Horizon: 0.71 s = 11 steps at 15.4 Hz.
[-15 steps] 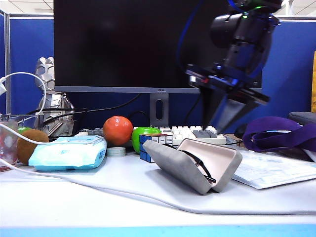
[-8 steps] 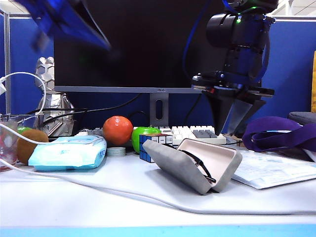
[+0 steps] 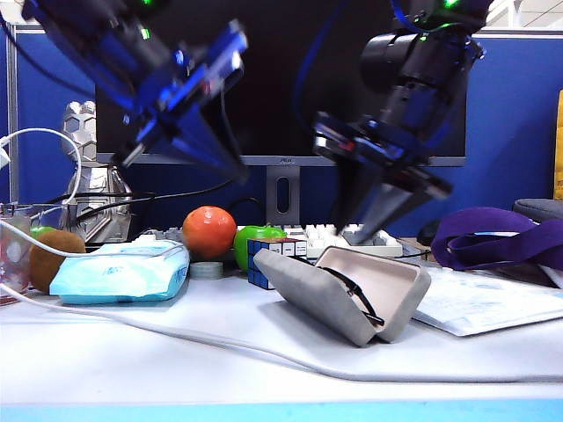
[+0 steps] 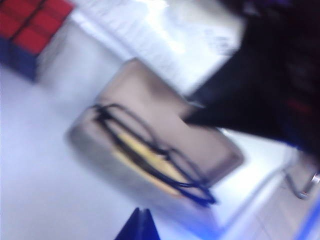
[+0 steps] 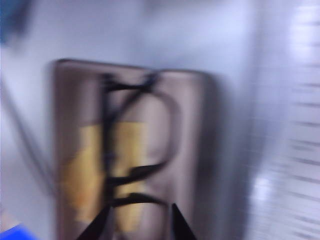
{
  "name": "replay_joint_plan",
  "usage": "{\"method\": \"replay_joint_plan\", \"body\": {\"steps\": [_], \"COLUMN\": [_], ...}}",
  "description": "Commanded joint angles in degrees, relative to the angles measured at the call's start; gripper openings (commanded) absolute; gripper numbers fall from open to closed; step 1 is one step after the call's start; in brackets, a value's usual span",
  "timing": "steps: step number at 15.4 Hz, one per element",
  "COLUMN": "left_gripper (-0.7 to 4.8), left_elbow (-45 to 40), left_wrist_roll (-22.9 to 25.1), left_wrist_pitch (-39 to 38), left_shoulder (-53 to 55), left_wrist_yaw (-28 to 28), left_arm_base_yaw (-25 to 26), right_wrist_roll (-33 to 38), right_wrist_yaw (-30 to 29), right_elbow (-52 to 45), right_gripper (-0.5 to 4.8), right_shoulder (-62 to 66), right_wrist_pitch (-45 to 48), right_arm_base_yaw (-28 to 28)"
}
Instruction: Pick up the glasses, fold the temples of the glasses, place the glasses into the glasses case, and finally close the glasses case.
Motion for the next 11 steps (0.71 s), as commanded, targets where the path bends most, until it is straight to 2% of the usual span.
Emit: {"method": "replay_joint_plan", "body": {"steps": [1, 5, 8, 11], "left_gripper": [-0.06, -0.06, -0.05, -0.05], "left_elbow": [0.3, 0.3, 0.3, 0.3], "left_wrist_roll": [-0.3, -0.3, -0.3, -0.3], "left_wrist_pitch": [0.2, 0.2, 0.2, 0.3], "left_shoulder": [0.1, 0.1, 0.1, 0.1], "left_wrist_yaw": [-2.3, -2.4, -2.4, -2.3], "left_arm_base_yaw": [0.0, 0.0, 0.0, 0.0], "right_wrist_roll": [-0.4, -2.3, -2.3, -2.3], "right_wrist_yaw": [-5.8, -5.8, -8.9, -9.2], "right_elbow": [0.1, 0.1, 0.1, 0.1], "right_gripper": [1.48, 1.47, 1.48, 1.47], "right_shoulder": [1.4, 4.3, 4.6, 5.2], "right_wrist_pitch": [-1.0, -3.4, -1.1, -0.8], "right_arm_base_yaw": [0.1, 0.1, 0.1, 0.3]}}
